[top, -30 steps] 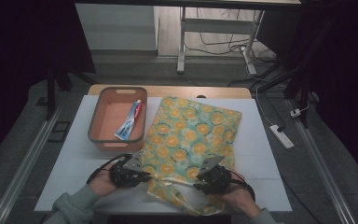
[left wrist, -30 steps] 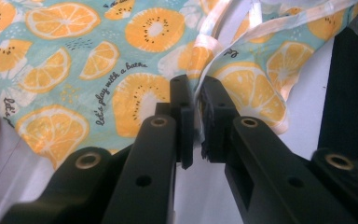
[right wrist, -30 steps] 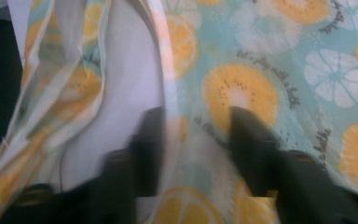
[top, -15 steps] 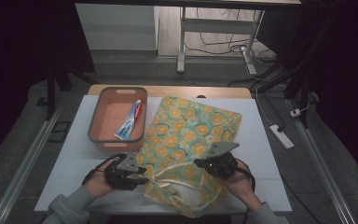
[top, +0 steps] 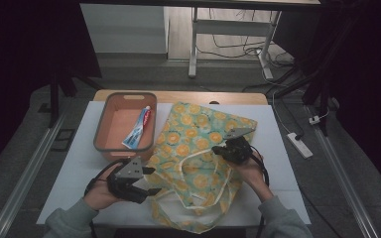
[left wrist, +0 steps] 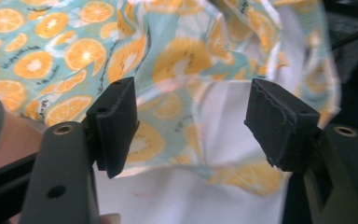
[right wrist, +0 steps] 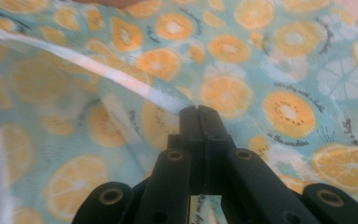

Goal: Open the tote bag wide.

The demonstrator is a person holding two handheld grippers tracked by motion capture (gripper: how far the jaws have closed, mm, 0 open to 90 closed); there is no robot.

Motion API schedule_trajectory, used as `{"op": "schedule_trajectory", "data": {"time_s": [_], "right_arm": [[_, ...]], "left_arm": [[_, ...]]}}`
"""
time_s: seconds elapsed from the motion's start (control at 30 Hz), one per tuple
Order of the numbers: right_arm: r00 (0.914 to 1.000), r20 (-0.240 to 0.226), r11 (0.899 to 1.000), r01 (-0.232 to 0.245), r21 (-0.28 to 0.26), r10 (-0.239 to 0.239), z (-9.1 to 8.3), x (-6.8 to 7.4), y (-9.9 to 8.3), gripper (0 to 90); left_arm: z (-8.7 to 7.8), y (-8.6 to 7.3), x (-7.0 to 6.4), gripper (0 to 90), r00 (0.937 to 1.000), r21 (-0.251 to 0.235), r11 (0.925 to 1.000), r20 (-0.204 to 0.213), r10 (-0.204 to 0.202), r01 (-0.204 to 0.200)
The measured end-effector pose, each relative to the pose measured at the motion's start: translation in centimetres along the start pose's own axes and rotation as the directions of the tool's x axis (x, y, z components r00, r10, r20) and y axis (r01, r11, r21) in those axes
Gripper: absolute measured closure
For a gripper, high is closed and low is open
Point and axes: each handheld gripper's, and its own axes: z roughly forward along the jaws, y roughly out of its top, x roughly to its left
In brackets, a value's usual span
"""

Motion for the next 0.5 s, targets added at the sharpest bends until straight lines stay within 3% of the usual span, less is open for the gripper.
{"op": "schedule_trajectory", "data": {"time_s": [0.03, 0.17, 0.33, 0.43, 0.5], "right_arm": [[0.9997, -0.005, 1.0, -0.022, 0.009, 0.022, 0.5, -0.8, -0.3, 90.0], [0.999, -0.008, 0.999, -0.044, 0.02, 0.044, 0.9, -1.4, -0.8, 90.0], [0.9987, -0.013, 0.999, -0.048, 0.024, 0.049, 0.8, -1.5, -1.0, 90.0], [0.9989, -0.016, 0.999, -0.044, 0.028, 0.044, 0.7, -1.5, -1.2, 90.0], [0.9985, -0.016, 0.998, -0.052, 0.029, 0.052, 0.7, -1.5, -1.3, 90.0]], "left_arm": [[0.4, 0.4, 0.1, 32.5, 0.9999, 0.011, 0.9999, -0.013, 0.0, 0.001], [2.1, 2.1, 0.8, 31.7, 0.9989, 0.04, 0.9992, -0.046, 0.008, -0.006], [3.1, 4.3, 1.1, 28.6, 0.9958, 0.043, 0.9983, -0.082, 0.042, -0.038], [3.5, 5.0, 1.3, 29.5, 0.9957, 0.041, 0.9981, -0.079, 0.049, -0.046], [4.4, 5.3, 1.6, 29.9, 0.9963, 0.076, 0.9964, -0.074, 0.043, -0.037]]}}
